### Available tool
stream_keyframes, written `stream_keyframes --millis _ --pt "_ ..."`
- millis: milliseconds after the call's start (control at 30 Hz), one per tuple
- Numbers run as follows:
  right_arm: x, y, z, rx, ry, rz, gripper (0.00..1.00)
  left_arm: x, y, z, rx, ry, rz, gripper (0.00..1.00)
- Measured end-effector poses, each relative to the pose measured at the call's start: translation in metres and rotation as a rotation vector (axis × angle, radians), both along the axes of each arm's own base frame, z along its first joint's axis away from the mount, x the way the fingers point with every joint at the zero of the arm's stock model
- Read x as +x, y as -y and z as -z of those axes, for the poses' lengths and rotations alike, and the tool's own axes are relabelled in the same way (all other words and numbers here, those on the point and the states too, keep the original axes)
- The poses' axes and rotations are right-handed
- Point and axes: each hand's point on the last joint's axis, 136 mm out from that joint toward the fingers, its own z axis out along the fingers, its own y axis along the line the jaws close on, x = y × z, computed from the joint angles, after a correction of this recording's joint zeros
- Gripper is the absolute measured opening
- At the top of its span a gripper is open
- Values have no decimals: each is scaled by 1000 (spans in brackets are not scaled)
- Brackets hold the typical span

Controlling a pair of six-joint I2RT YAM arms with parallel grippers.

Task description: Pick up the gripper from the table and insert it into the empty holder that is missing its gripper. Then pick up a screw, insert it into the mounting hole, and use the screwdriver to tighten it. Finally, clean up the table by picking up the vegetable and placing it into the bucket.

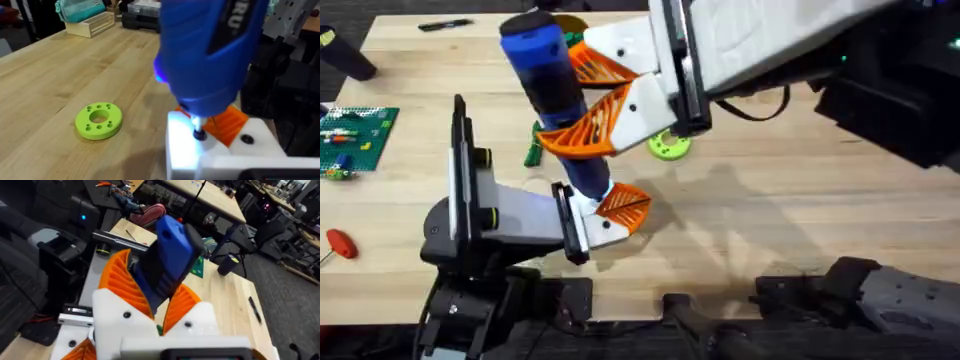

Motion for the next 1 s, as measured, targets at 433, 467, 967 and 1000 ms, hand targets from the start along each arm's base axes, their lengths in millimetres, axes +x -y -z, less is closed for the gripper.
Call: stream_keyframes --millis 433,467,967,1000 --pt "4 -5 5 -1 -2 -10 5 1 0 0 -2 -7 -4 16" --pt "3 -5 5 -1 -2 -10 5 1 0 0 -2 -7 -5 16" --pt "6 -7 1 19 16 -11 5 3 -1 0 0 -3 -20 16" --pt "6 -7 1 20 16 -9 5 3 -1 0 0 -2 -21 16"
